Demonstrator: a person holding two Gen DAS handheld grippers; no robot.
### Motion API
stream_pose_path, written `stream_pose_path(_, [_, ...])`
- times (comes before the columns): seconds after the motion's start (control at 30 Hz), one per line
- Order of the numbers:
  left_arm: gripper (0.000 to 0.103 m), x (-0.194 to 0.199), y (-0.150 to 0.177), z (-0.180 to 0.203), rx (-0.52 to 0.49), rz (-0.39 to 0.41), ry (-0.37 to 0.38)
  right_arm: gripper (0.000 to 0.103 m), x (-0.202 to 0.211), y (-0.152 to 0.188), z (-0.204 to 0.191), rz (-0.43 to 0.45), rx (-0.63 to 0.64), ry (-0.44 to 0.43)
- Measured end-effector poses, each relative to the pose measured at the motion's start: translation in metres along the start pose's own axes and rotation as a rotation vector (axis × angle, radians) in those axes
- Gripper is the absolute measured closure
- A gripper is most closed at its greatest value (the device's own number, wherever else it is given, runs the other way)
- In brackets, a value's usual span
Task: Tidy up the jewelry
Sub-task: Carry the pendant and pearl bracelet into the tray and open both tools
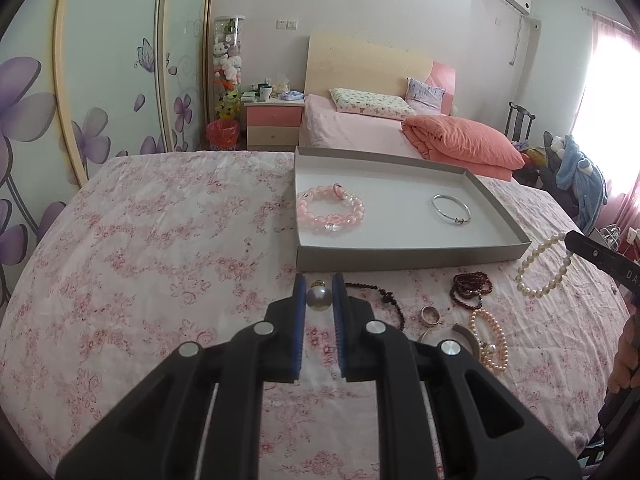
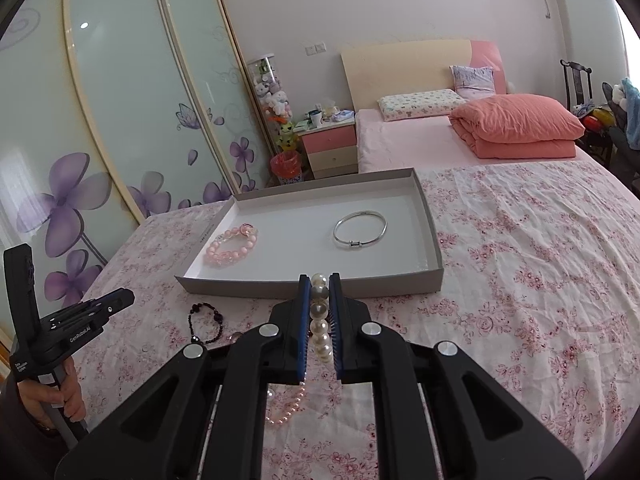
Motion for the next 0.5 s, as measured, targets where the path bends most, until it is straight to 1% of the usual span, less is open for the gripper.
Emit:
stream_pose_path(0.27, [0.089, 0.009, -0.007, 0.017, -0.022, 0.036, 0.031, 0.093, 0.010, -0.005, -0.011, 0.041, 0.034, 0.001])
stream_pose_path(0.5, [0.089, 0.014, -0.018, 0.034, -0.041, 0.070, 0.055, 0.093, 0.016, -0.012, -0.015, 0.081, 0.039, -0.008])
Point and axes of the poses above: each gripper's, at about its wrist camera, not at the fingertips, and x roughly against the way its jaws point, z to its right, y to its underside, the point moved 1 cm from there along -x, roughly the way its jaws point, and after that the axes turned 8 degrees about x, right-handed, at the moved point
